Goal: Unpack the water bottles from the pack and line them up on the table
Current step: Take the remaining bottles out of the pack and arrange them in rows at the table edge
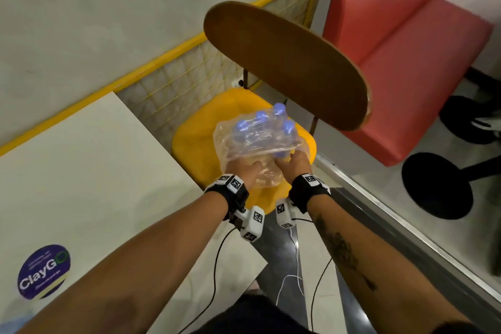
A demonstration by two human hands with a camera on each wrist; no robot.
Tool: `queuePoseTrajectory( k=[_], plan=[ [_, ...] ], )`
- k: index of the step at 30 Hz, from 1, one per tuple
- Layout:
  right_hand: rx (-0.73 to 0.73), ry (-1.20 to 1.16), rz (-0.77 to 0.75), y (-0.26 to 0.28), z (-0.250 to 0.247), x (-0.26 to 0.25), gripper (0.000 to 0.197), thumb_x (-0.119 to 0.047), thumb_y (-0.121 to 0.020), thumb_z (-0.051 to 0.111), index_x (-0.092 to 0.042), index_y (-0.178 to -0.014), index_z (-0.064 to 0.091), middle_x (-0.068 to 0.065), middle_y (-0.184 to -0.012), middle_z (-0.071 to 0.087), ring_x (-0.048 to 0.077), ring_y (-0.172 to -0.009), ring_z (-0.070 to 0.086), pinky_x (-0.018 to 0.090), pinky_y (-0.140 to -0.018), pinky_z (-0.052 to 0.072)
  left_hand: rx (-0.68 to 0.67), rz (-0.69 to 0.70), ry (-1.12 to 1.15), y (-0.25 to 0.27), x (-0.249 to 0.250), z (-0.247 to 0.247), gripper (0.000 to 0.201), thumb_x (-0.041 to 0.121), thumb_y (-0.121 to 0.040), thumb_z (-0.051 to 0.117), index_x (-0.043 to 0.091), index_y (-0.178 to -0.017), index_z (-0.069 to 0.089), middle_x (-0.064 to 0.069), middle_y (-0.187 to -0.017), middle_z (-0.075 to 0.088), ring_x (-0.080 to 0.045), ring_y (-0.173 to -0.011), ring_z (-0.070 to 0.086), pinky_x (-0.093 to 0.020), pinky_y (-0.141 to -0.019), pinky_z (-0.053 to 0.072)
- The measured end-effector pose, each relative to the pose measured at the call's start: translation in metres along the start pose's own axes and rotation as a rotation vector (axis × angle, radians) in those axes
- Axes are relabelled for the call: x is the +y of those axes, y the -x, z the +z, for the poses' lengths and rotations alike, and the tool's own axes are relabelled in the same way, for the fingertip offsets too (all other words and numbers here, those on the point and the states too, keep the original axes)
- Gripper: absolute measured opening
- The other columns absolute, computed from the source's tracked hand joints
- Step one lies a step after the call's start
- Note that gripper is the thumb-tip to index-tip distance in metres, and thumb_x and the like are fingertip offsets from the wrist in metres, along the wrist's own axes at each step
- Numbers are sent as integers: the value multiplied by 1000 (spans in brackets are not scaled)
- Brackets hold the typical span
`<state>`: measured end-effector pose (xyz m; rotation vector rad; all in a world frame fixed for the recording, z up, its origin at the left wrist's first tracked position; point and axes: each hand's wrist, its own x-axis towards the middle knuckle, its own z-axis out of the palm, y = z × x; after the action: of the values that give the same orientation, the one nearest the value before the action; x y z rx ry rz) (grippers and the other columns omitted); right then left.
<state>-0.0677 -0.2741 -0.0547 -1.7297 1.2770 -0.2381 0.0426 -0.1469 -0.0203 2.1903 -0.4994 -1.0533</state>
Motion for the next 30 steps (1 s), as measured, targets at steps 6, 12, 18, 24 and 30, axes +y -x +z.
queuePoseTrajectory(
  k=[6, 12, 18, 24, 30],
  plan=[
    [25, -78, 11, -24, 9, 4, 42, -25, -82, 76, -16, -121, 63, 6, -115, 69, 25, -106, 63, 37, -92, 49, 50, -21, -53, -35, 2, -3, 23, 39, -96, 52, 21, -103, 62, -3, -83, 58, -27, -72, 56, -32, -65, 42],
    [130, -64, -80, -38, 12, -1, 61, -33, -68, 86, -25, -123, 60, -4, -111, 71, 13, -97, 67, 31, -89, 54, 29, -6, -143, -59, 7, -18, 23, 39, -99, 57, 19, -110, 58, -7, -83, 62, -30, -68, 61, -35, -58, 50],
    [68, 77, -130, -15, 9, -4, 46, -27, -71, 83, -21, -112, 64, -7, -98, 62, 18, -91, 62, 30, -80, 50, -40, 226, -408, -45, 10, -16, 39, 34, -99, 60, 19, -135, 56, -5, -106, 68, -26, -87, 62, -32, -72, 42],
    [91, 140, -245, 23, -4, 17, 53, -21, -60, 84, -30, -104, 56, -4, -105, 64, 21, -90, 62, 37, -77, 54, -88, 482, -520, 6, 4, -18, 62, 49, -72, 82, 18, -123, 61, -2, -112, 67, -27, -98, 65, -35, -82, 52],
    [97, 162, -443, 85, -12, 14, 51, -24, -60, 89, -22, -100, 58, -1, -96, 63, 19, -84, 59, 15, -65, 45, 50, 514, -482, 81, -35, -62, 60, 67, -63, 70, 31, -111, 62, 11, -105, 65, -18, -89, 66, -36, -76, 58]
  ],
)
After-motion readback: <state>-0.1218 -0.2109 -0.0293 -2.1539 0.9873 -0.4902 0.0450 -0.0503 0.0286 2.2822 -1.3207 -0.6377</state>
